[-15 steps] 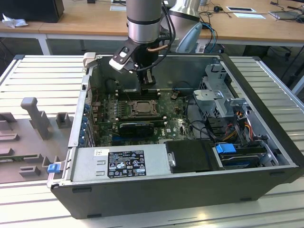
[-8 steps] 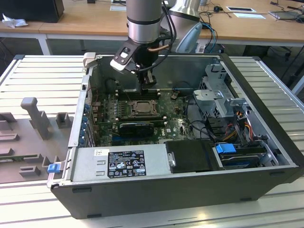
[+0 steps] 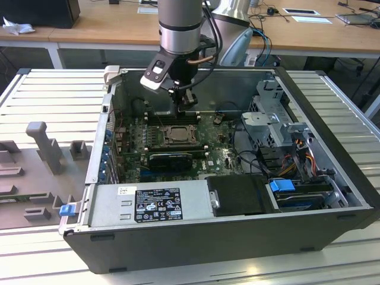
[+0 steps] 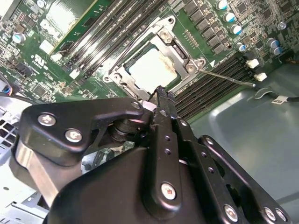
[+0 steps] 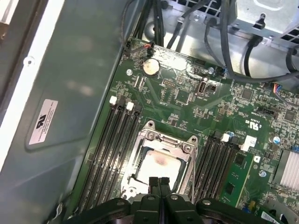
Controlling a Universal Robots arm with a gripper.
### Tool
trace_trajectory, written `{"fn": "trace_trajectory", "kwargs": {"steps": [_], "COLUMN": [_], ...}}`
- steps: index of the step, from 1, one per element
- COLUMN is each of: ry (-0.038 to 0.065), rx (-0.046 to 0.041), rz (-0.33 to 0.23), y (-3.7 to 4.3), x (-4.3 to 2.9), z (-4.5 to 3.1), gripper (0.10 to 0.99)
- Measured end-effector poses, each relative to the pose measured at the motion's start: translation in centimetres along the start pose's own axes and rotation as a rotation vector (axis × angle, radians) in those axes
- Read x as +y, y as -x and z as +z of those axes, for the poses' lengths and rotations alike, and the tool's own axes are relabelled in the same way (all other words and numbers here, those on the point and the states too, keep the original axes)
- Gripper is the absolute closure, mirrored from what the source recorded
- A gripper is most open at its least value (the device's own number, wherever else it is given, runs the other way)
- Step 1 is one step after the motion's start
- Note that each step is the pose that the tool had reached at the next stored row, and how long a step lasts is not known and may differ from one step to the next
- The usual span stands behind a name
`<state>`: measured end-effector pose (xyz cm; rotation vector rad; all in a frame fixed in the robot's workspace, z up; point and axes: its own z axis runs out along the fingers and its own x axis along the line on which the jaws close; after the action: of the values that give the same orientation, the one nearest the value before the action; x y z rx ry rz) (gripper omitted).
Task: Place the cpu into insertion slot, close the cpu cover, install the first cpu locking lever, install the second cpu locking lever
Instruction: 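Install the first cpu locking lever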
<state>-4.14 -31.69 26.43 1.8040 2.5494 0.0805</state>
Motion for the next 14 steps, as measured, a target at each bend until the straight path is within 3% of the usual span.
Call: {"fn": "trace_trajectory", "kwargs": {"steps": [14], "ry": [-0.001], "rx": [0.0048], "rz": [-0.092], "y": [0.0], "x": [0.0], "z": [0.0], "gripper": [0.98]}}
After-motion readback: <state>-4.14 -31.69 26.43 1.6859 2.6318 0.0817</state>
